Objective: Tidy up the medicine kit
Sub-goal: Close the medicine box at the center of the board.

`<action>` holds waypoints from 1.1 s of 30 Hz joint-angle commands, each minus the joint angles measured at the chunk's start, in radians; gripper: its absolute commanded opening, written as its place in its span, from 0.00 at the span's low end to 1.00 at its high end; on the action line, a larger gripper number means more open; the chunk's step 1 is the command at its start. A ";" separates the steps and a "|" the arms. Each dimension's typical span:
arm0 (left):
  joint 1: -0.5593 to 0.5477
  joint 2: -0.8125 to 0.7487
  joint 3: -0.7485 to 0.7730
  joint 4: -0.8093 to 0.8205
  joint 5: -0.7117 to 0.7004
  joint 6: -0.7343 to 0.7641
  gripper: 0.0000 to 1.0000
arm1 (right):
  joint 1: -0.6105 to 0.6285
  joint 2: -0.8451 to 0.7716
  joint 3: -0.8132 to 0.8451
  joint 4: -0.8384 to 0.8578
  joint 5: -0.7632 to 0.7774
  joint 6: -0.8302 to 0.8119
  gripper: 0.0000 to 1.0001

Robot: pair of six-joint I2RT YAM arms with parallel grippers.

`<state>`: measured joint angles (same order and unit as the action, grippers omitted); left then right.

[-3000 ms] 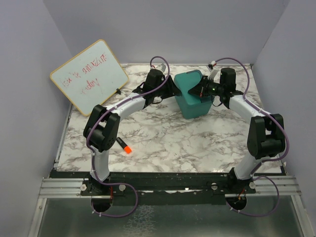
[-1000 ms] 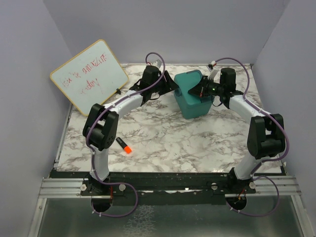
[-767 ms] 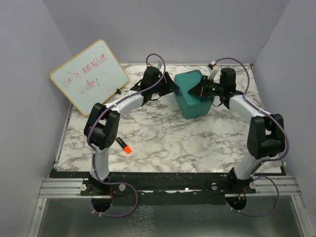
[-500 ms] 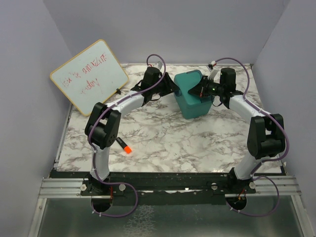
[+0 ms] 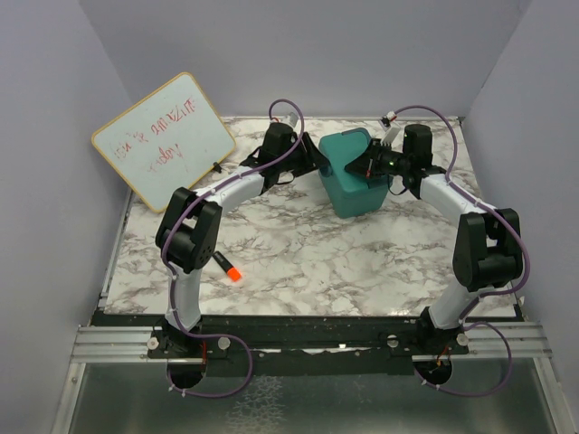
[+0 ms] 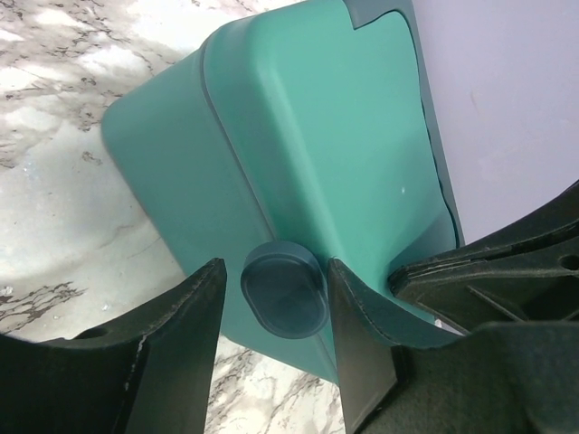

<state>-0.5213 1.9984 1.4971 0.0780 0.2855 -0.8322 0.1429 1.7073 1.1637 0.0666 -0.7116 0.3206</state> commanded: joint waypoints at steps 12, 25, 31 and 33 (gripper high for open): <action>-0.005 -0.059 0.044 -0.133 -0.068 0.073 0.55 | 0.006 0.044 -0.050 -0.130 0.026 -0.028 0.00; -0.005 -0.066 0.043 -0.128 0.004 0.078 0.59 | 0.006 0.046 -0.050 -0.129 0.023 -0.025 0.00; -0.005 -0.094 0.029 -0.096 0.030 0.085 0.64 | 0.006 0.049 -0.050 -0.127 0.021 -0.025 0.00; -0.005 -0.098 0.025 -0.094 0.035 0.084 0.64 | 0.006 0.049 -0.050 -0.127 0.021 -0.025 0.01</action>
<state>-0.5213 1.9610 1.5185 -0.0448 0.2821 -0.7654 0.1429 1.7073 1.1633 0.0669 -0.7120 0.3210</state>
